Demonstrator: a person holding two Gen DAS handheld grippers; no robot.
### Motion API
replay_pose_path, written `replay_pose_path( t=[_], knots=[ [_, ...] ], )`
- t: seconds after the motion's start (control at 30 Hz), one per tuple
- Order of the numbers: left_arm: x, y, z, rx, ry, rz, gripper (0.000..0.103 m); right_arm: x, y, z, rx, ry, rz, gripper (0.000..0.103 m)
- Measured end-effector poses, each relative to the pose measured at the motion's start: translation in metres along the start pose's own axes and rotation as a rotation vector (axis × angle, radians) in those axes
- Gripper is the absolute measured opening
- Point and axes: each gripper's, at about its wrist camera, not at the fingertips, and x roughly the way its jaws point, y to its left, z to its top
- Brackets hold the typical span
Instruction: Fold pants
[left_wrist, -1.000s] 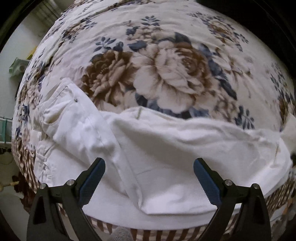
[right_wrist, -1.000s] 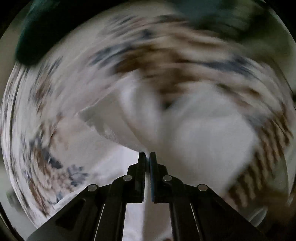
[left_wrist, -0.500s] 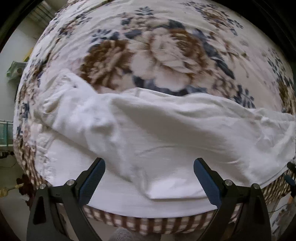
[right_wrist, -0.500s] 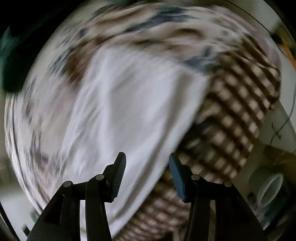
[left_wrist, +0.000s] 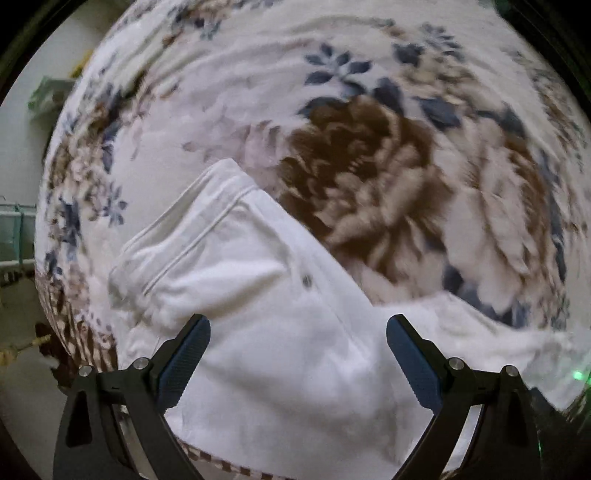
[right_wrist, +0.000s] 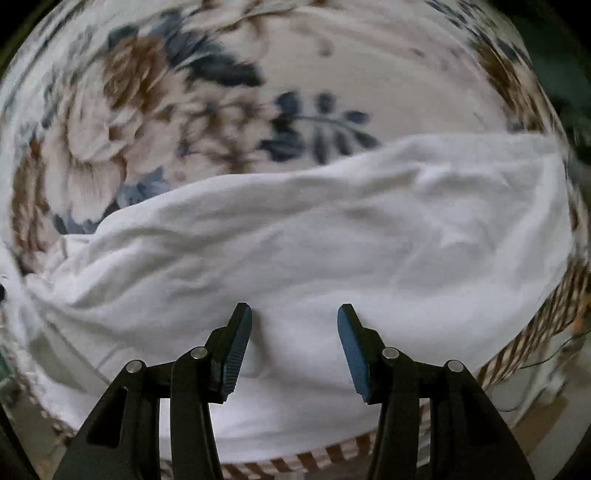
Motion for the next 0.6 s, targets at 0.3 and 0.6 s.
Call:
replay_pose_path(
  t=[0.3,0.6],
  knots=[
    [-0.017,0.060,-0.050,-0.109,-0.154,-0.153,0.010,-0.004,0.005,-0.004,-0.018,0.021,-0.052,0.051],
    [0.039,0.184,-0.198,-0.499,0.041,-0.227,0.013,-0.014,-0.008,-0.034,-0.003,0.039,-0.004,0.051]
  ],
)
